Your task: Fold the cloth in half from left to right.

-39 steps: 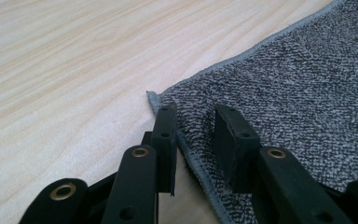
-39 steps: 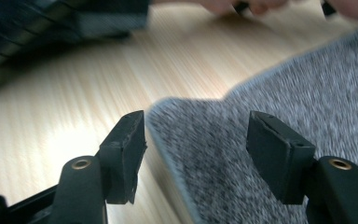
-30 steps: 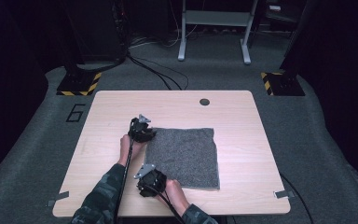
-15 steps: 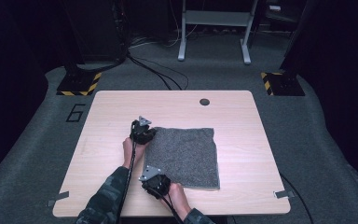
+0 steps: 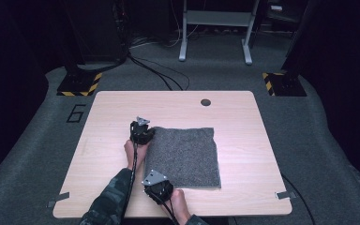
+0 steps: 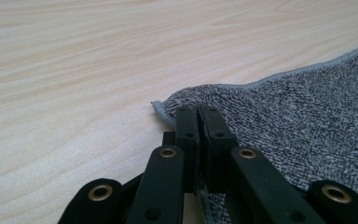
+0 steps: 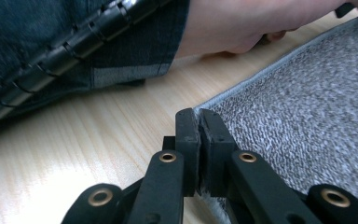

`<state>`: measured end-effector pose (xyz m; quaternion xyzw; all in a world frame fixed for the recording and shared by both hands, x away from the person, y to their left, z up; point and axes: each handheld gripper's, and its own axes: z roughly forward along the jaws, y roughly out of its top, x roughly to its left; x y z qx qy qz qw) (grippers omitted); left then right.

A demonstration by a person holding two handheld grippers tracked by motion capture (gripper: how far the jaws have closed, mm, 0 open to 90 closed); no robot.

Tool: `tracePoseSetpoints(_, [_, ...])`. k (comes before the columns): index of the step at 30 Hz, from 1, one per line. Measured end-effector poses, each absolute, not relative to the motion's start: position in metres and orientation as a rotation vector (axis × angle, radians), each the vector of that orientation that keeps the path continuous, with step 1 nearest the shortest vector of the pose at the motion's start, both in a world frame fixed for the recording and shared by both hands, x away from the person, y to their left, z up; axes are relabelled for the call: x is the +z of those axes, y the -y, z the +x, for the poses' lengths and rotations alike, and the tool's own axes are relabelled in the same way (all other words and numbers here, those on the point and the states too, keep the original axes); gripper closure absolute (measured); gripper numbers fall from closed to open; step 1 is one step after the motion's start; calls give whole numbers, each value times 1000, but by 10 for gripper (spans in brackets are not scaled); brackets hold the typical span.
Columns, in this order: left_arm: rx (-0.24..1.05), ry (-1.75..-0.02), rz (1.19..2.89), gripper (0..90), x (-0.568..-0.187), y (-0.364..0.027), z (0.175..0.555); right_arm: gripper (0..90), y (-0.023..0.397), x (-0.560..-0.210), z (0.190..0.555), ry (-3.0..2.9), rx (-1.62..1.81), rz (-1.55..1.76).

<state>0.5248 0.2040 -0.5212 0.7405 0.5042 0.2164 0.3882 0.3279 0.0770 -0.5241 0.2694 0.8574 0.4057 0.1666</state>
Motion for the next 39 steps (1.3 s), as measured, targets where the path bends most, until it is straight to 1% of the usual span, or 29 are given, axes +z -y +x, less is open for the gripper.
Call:
tracePoseSetpoints(5, [561, -1286, 1862, 866, -517, -201, 525, 872, -71, -520, 324, -2406, 1188, 792])
tracePoseSetpoints(13, [592, -1245, 1883, 866, -504, -198, 523, 873, -65, -511, 318, -2359, 1240, 807])
tracePoseSetpoints(19, [625, -1199, 1903, 867, -479, -201, 522, 873, -66, -494, 314, -2312, 1312, 780])
tracePoseSetpoints(26, [656, -1188, 1906, 867, -460, -205, 523, 873, -72, -475, 313, -2256, 1377, 750])
tracePoseSetpoints(28, [690, -1175, 1904, 867, -451, -208, 521, 872, -71, -467, 314, -2234, 1406, 733])
tracePoseSetpoints(31, [697, -1168, 1911, 867, -442, -211, 520, 872, -69, -463, 317, -2213, 1436, 741])
tracePoseSetpoints(32, [718, -1158, 1915, 867, -440, -211, 519, 872, -69, -462, 316, -2212, 1441, 749])
tracePoseSetpoints(39, [693, -1151, 1946, 866, -437, -200, 524, 871, -62, -459, 312, -2169, 1466, 764])
